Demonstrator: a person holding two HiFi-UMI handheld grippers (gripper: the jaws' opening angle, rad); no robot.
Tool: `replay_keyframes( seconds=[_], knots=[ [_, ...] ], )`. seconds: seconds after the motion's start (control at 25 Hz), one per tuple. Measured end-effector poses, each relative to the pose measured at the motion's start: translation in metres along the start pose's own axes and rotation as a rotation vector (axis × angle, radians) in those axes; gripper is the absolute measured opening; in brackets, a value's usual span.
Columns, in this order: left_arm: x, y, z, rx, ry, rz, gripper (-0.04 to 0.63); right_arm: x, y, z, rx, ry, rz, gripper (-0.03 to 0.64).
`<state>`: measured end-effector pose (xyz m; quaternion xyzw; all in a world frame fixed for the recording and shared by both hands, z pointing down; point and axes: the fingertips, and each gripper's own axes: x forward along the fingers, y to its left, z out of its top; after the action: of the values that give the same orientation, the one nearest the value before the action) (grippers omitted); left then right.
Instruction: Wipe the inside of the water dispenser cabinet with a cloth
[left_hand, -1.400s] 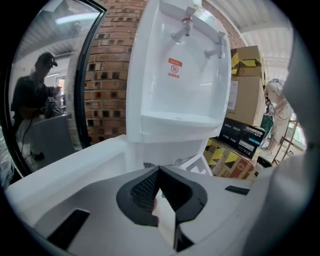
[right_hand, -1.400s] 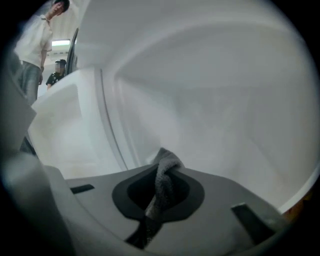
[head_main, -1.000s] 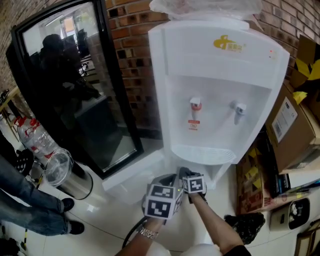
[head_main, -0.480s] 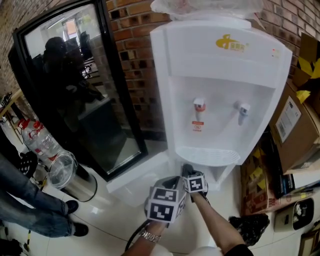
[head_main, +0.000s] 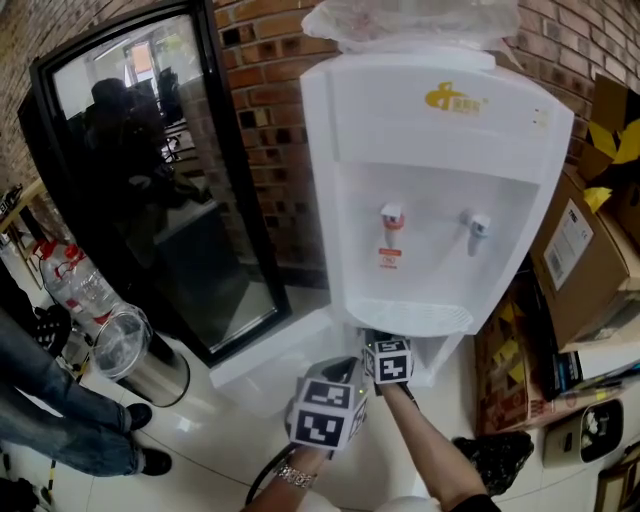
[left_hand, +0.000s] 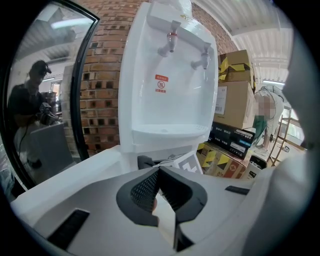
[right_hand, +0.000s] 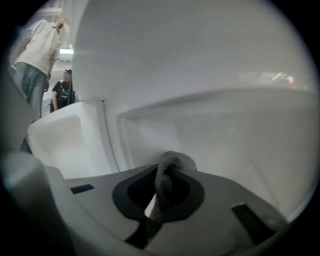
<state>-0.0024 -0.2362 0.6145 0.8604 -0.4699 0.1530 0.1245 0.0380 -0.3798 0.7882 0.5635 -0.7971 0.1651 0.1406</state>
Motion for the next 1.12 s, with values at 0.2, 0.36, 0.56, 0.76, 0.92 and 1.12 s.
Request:
replay_keyframes(
  seconds=[0.2,0.36,0.56,0.76,0.92,1.12],
  knots=[
    [-0.008,0.003,0.001,0.004,0.001,0.008,0.002,0.018,0.016,-0.081,-0.022,0.247,0.019,0.009],
    [-0.013,0.005,0.009,-0.003,-0.02,0.011,0.002,0.007,0.016,-0.113,-0.03,0.299,0.016,0.009],
    [-0.011,-0.005,0.009,-0.005,-0.024,-0.013,0.002,-0.025,-0.013,-0.057,0.005,0.175,-0.071,0.008],
    [-0.005,-0.015,0.009,-0.013,-0.025,-0.041,0.002,-0.083,-0.072,0.013,0.031,-0.038,-0.305,0.008],
    [-0.003,-0.026,0.011,-0.012,-0.032,-0.069,0.002,-0.104,-0.111,0.011,0.067,-0.069,-0.44,0.008],
    [-0.004,-0.029,0.009,0.004,-0.022,-0.078,0.002,-0.09,-0.129,-0.048,0.119,0.093,-0.438,0.009]
  ],
)
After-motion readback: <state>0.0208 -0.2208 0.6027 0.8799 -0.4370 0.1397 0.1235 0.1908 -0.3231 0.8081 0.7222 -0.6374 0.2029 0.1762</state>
